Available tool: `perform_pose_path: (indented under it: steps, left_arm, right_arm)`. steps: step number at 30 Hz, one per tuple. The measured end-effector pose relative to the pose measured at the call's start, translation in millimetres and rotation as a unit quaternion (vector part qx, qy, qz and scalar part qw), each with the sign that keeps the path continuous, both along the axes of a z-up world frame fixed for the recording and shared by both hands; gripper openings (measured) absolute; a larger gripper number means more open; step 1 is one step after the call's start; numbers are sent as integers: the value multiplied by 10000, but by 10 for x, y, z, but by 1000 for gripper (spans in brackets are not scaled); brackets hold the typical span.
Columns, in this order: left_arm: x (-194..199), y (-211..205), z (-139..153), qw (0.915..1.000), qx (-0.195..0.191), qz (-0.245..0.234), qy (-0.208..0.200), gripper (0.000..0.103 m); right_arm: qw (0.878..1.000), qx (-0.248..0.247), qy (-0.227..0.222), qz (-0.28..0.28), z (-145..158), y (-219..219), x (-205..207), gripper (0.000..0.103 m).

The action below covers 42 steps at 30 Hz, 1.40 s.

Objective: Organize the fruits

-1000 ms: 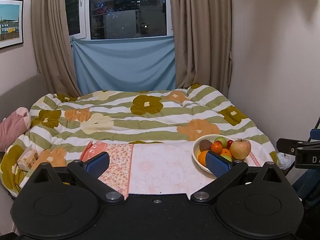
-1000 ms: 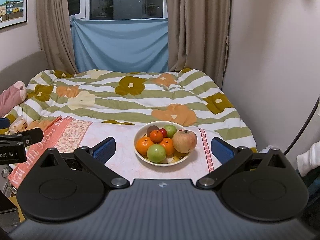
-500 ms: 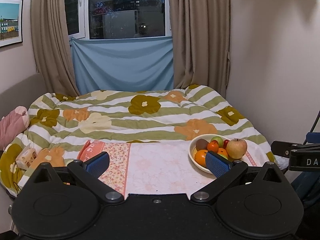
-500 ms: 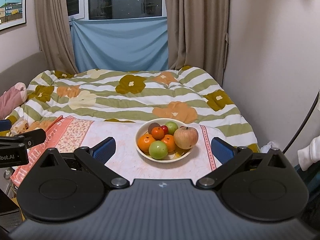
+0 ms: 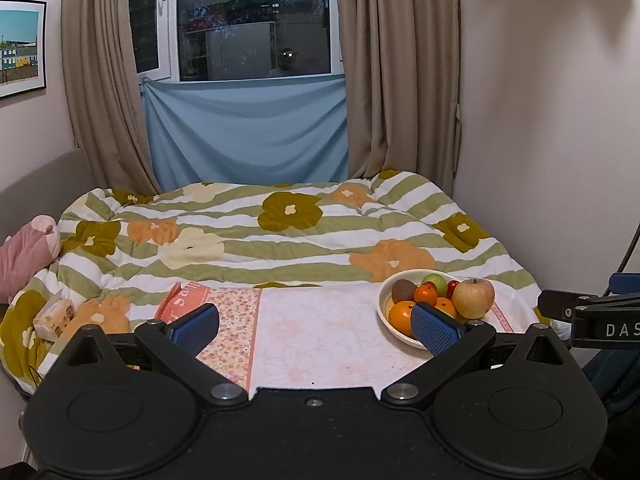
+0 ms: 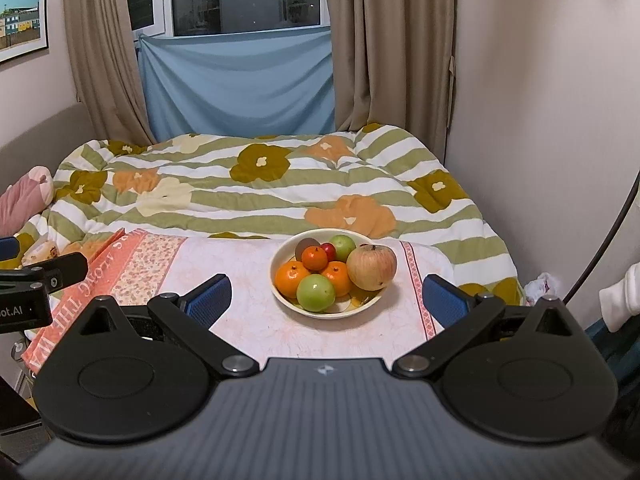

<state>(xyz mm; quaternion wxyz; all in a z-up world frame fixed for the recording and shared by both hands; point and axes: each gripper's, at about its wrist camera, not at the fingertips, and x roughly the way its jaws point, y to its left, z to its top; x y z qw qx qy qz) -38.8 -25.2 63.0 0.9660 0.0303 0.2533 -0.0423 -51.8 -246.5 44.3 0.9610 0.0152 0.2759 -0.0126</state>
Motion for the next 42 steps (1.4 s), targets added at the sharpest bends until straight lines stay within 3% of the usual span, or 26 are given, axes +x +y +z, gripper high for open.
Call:
perform_pose_path:
  steps: [23,29,42]
  left_arm:
    - [69,-12,-29,10000,4,-5,88,103]
    - [94,-30,-49,9998,201,62,69,103]
    - [176,52,-133,9997,-20,-1,232,103]
  right_arm:
    - [9999,54,83,16,-10,11,82,103]
    - [9999,63,104,15,-29,38,119,103]
    - [9999,65,152,39,-91,75,207,103]
